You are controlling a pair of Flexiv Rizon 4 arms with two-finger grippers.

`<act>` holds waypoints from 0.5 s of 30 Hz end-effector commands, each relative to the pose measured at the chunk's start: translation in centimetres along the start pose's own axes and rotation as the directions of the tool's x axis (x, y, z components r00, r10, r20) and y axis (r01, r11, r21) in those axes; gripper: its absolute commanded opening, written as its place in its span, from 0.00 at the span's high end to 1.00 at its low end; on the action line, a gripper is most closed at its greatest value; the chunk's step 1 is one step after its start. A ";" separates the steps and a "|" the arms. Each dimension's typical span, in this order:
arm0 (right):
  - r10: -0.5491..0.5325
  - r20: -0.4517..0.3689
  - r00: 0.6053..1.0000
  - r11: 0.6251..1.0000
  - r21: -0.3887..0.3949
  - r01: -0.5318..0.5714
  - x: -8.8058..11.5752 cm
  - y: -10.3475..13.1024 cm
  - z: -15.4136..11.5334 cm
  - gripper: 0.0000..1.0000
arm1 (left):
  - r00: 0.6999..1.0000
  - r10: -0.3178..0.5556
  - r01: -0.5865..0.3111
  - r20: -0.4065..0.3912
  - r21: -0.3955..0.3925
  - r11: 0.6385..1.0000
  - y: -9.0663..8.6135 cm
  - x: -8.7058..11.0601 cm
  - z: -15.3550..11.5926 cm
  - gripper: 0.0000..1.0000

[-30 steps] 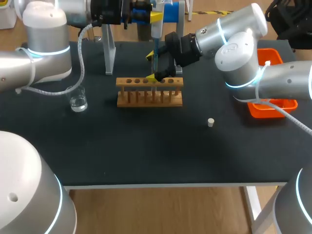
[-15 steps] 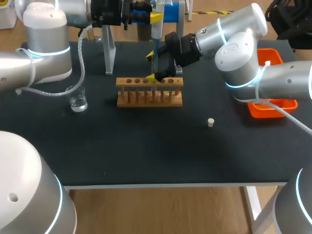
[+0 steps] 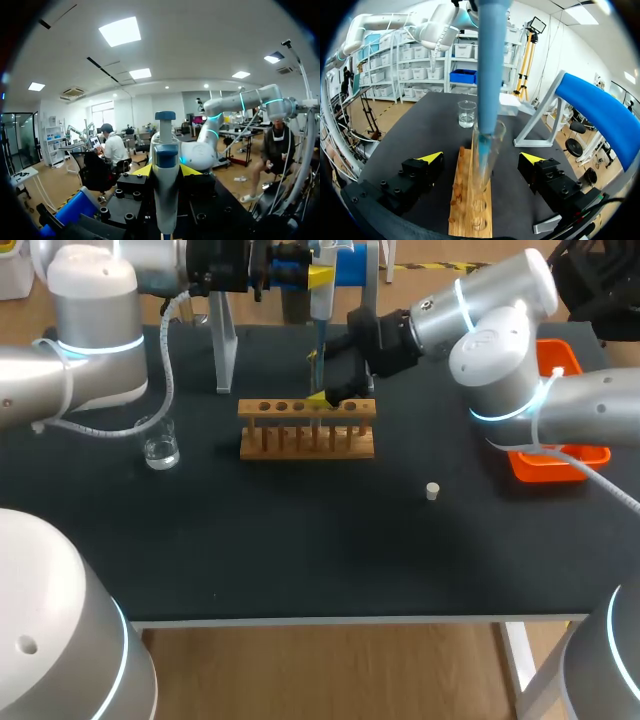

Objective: Invert the test tube, pick up the pipette, mount the tip to pipette, aspirate from beaker and dispense into the tube, eject the tip, return the pipette, and cap with the stopper.

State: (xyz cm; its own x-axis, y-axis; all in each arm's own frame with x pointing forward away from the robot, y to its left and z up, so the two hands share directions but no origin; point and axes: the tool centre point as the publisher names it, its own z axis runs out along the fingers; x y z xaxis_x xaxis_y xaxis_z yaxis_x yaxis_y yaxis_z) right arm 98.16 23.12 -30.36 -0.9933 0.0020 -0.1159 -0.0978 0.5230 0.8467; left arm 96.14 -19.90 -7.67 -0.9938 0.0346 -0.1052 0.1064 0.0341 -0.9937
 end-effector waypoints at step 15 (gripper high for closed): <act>0.005 0.022 1.000 0.997 -0.081 -0.003 0.6 -0.4 -5.3 0.00 | 1.000 0.001 -0.001 -0.004 0.001 1.000 0.0 -0.1 -0.1 1.00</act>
State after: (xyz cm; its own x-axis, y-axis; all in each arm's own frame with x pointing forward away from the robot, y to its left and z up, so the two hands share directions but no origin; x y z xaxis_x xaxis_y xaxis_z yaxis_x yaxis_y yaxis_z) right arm 98.01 19.59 -28.78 -0.9933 0.0211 -0.1134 -0.0906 0.4651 0.8806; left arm 96.15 -19.89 -7.68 -0.9938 0.0346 -0.1052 0.1064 0.0341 -0.9937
